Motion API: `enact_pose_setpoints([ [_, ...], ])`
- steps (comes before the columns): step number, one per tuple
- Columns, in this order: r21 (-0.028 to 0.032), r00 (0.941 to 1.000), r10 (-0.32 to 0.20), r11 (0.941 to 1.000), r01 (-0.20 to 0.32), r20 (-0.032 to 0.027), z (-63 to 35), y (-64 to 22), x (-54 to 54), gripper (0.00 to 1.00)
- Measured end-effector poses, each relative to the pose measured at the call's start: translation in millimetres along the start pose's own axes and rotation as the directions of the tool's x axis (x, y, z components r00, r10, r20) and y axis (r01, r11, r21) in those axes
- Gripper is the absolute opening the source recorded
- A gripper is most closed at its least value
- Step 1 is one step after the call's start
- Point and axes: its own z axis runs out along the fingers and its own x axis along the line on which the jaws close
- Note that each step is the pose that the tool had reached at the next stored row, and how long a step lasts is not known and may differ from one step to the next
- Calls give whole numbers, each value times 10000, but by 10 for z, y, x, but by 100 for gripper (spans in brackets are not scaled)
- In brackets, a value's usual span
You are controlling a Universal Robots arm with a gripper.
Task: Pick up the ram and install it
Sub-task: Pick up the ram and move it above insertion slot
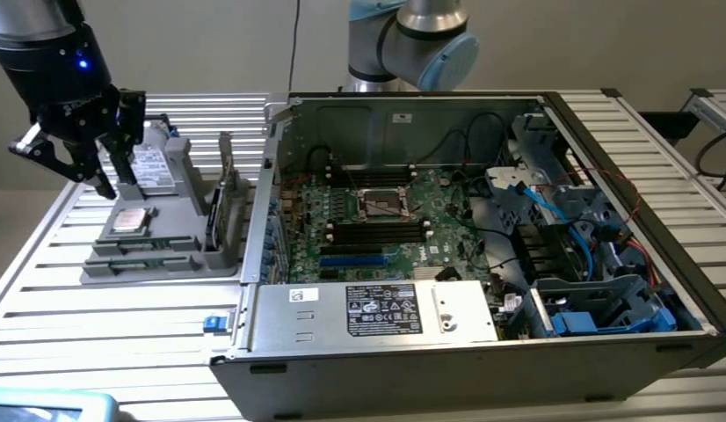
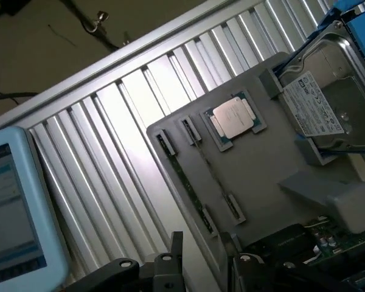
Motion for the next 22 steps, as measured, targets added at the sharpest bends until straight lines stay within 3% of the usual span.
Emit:
enact_pose_setpoints([
  [5,68,9958,-917,9958,917,-12,-4,0,0,36],
  [11,145,9802,-1981,9801,1981,-34,-8,0,1,36],
  [17,219,9529,-3033,9526,3034,-60,-10,0,1,36],
  [22,278,9213,-3889,9208,3889,-82,-10,0,1,36],
])
